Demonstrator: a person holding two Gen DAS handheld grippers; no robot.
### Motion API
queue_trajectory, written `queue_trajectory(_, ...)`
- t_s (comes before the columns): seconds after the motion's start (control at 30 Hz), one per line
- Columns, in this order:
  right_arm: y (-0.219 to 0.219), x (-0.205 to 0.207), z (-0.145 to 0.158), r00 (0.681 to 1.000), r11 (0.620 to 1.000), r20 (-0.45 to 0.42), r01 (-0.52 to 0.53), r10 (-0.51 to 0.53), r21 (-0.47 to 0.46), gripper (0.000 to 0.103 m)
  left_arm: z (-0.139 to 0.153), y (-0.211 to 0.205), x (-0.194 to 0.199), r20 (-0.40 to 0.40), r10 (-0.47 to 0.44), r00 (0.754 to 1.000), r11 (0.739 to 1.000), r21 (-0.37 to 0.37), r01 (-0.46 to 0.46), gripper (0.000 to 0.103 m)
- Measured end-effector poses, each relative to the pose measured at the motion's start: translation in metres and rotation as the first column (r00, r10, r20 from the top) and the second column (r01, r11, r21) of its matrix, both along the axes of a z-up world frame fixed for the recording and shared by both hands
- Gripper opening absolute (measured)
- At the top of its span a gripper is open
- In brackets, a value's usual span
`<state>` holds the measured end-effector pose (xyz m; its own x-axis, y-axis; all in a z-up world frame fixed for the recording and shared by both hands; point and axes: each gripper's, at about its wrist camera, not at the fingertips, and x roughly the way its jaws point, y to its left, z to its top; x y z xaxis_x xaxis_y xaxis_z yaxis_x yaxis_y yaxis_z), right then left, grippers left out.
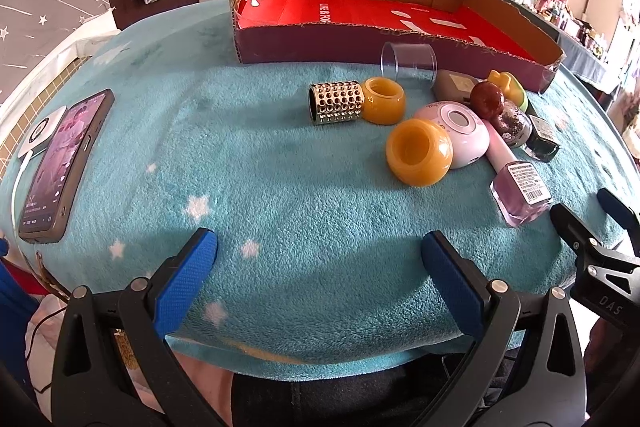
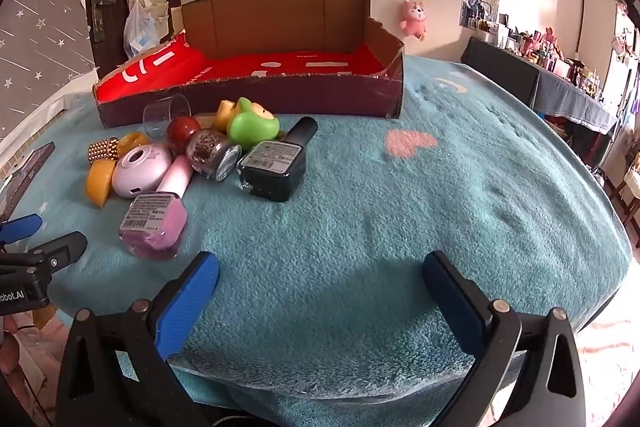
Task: Organize rigid objects
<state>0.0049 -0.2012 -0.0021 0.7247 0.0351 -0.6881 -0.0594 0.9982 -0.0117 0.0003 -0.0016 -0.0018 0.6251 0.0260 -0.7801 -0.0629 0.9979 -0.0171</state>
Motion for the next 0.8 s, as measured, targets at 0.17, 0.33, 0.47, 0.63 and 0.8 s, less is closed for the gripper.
queue_trajectory(0.17,-0.0012,0.0009,-0.0002,1.0,1.0,0.001,-0.003,0.003,-0.002,0.103,-0.0001,-0.0004,0.0002,0.002,0.003,1.0,1.0,0.001,-0.003,0.103)
queue_trajectory(0.33,0.0003,-0.0006,0.0002,1.0,1.0,0.005,-0.002,0.002,-0.003,0.103,-0.0003,-0.0005,0.0001,0.001,0.003,1.0,1.0,0.001,-0.003,0.103)
queue_trajectory(0.47,0.0019,-0.0006,0.0012,1.0,1.0,0.009,0.007,-0.007,-0.003,0.103,-0.0002,-0.0006,0.0001,0.002,0.003,1.0,1.0,0.001,-0.003,0.103)
queue_trajectory(0.63,0.0004,-0.0033,0.0,1.0,1.0,0.005,0.016,-0.016,-0.003,0.103,-0.0007,-0.0009,0.0,0.007,0.004,1.0,1.0,0.001,-0.004,0.103)
queue_trajectory(0.8,0.0009,-0.003,-0.0003,1.0,1.0,0.001,0.018,-0.018,-0.009,0.103,-0.0008,-0.0011,-0.0003,0.008,0.004,1.0,1.0,0.002,-0.004,0.103)
